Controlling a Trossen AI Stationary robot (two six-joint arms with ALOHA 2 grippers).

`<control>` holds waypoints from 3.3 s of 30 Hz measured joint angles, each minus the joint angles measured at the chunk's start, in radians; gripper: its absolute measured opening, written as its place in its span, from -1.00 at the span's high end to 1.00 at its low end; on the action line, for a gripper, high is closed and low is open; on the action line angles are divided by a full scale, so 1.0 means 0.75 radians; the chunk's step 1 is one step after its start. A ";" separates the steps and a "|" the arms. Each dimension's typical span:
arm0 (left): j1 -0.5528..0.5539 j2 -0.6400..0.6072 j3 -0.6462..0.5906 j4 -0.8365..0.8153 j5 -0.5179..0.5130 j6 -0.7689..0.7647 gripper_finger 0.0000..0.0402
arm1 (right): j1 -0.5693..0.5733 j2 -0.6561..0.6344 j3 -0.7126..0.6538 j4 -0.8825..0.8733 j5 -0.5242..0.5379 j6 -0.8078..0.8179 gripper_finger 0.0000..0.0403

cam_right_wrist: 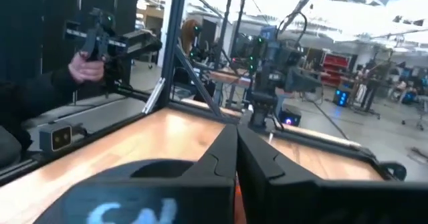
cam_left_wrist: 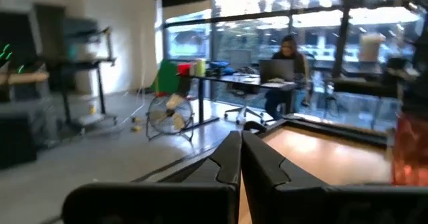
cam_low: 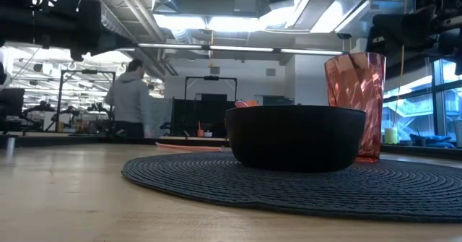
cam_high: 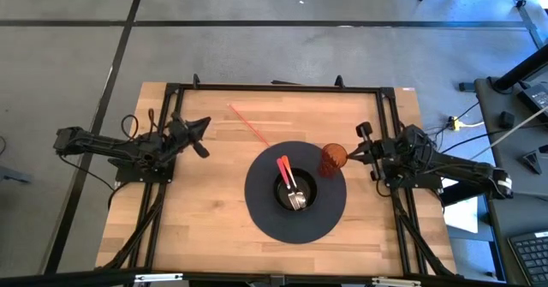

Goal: Pick & Place Utensil
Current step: Put the orange straw into the orange cup on the black mat

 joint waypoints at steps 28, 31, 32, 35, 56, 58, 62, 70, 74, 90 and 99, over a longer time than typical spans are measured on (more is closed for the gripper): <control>0.681 1.440 1.378 -1.460 0.724 0.158 0.95 | -0.006 0.000 0.002 0.039 0.025 0.070 0.97; 0.692 1.597 1.388 -1.510 0.784 0.280 0.87 | -0.006 0.000 0.002 0.037 0.025 0.071 0.97; 0.692 1.644 1.388 -1.504 0.794 0.310 0.83 | -0.006 0.000 0.002 0.037 0.025 0.071 0.97; 0.691 1.756 1.388 -1.471 0.797 0.363 0.68 | -0.006 0.000 0.002 0.038 0.025 0.068 0.97; 0.533 1.837 1.392 -1.378 0.538 0.440 0.27 | -0.005 0.000 0.002 0.035 0.025 0.101 0.97; 0.511 1.837 1.392 -1.383 0.592 0.471 0.28 | -0.005 0.000 0.002 0.036 0.025 0.101 0.97; 0.497 1.837 1.392 -1.378 0.727 0.493 0.25 | -0.005 0.000 0.002 0.036 0.025 0.097 0.97; 0.571 1.879 1.394 -1.326 0.905 0.549 0.11 | -0.005 0.000 0.002 0.029 0.025 0.096 0.97; 0.620 1.949 1.425 -1.329 0.932 0.610 0.05 | -0.005 0.000 0.003 0.026 0.025 0.091 0.97; 0.739 2.363 1.892 -1.728 1.072 0.800 0.05 | -0.011 0.001 0.003 0.025 0.025 0.100 0.97; 0.747 2.384 1.917 -1.789 1.115 0.705 0.40 | -0.011 0.001 0.003 0.025 0.025 0.127 0.97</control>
